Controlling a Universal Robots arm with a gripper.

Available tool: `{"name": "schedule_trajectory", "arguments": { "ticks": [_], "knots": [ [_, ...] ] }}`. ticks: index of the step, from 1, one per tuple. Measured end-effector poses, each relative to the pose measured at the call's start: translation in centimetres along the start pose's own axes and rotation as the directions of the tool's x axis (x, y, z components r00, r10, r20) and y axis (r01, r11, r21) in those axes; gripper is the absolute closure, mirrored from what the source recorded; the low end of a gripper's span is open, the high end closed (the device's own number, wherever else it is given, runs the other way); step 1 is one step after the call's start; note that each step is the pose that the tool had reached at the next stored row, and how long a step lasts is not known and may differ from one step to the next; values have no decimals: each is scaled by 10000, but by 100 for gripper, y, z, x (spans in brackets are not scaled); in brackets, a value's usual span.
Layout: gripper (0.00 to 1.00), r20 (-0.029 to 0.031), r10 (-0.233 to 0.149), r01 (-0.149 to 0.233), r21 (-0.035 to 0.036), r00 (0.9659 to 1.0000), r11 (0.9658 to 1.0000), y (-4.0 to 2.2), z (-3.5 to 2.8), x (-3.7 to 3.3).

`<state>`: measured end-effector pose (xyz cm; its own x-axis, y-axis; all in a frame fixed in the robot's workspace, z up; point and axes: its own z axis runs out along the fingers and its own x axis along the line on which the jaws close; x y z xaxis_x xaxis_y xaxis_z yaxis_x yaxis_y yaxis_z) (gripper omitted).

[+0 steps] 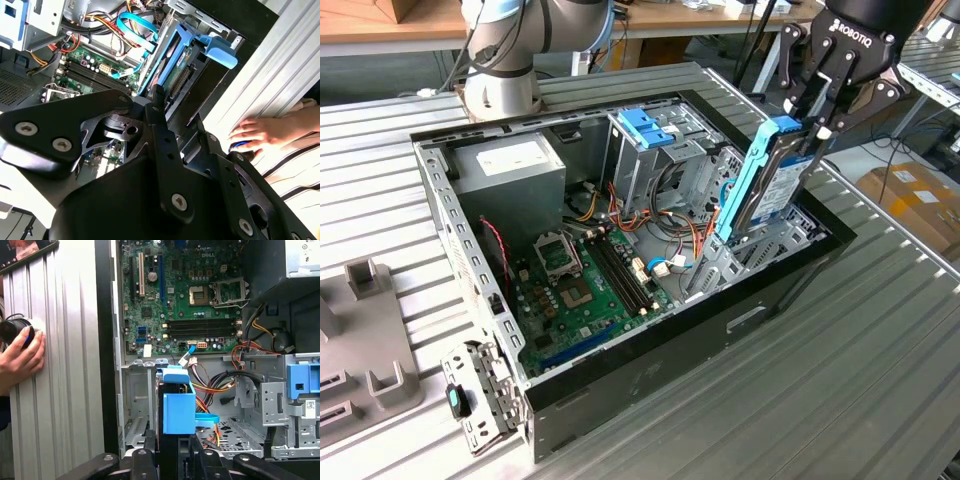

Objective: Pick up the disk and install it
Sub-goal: 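Insert the disk into the insertion slot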

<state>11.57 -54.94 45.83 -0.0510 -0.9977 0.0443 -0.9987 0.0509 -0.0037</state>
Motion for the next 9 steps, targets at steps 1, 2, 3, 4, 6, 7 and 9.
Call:
{"name": "schedule_trajectory", "arguments": {
  "ticks": [1,2,3,4,6,7,9],
  "knots": [
    [65,-1,1,-1,0,10000,10000,3,-1,0],
    [65,-1,1,-1,0,10000,10000,6,-1,0],
    [65,0,1,-1,-1,10000,10000,9,0,0],
    [65,0,1,-1,0,10000,10000,11,0,0],
    [65,-1,-1,1,0,10000,10000,12,-1,0],
    [65,0,0,0,0,10000,10000,12,6,-1],
    [65,-3,0,0,0,10000,10000,12,27,-2]
  ]
}}
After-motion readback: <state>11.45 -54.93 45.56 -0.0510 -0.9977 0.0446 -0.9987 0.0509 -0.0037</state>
